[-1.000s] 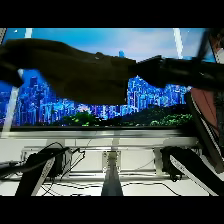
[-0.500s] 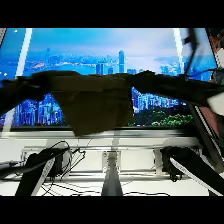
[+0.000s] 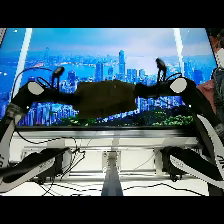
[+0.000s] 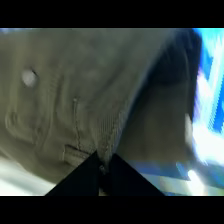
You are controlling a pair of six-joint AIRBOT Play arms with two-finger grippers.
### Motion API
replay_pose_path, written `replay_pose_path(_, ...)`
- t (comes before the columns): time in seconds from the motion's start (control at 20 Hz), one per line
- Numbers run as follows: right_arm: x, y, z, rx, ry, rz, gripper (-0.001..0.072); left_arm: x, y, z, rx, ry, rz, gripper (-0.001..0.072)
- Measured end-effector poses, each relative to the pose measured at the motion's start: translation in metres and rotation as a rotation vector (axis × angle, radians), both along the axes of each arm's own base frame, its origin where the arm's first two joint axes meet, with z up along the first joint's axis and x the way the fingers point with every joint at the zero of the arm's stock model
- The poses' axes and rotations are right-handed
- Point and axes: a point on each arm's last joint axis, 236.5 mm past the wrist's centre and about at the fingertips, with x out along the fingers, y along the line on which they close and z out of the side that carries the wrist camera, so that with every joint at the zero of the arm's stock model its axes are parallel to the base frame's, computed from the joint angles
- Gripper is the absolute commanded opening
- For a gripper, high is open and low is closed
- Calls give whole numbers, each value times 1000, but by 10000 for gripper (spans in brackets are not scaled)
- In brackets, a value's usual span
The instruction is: Fold the clothes and pants, and hang the long-sleeved shirts on hangers.
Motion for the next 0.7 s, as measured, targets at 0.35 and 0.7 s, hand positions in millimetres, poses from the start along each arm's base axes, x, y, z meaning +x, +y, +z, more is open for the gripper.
replay_pose_path(0.35,-17,-29,-27,-137,30,159,691,-39,4,-18,24,174,-88,690)
replay_pose_path(0.7,42,-72,-35,-95,22,-102,690,-33,-12,-11,-55,172,-54,690)
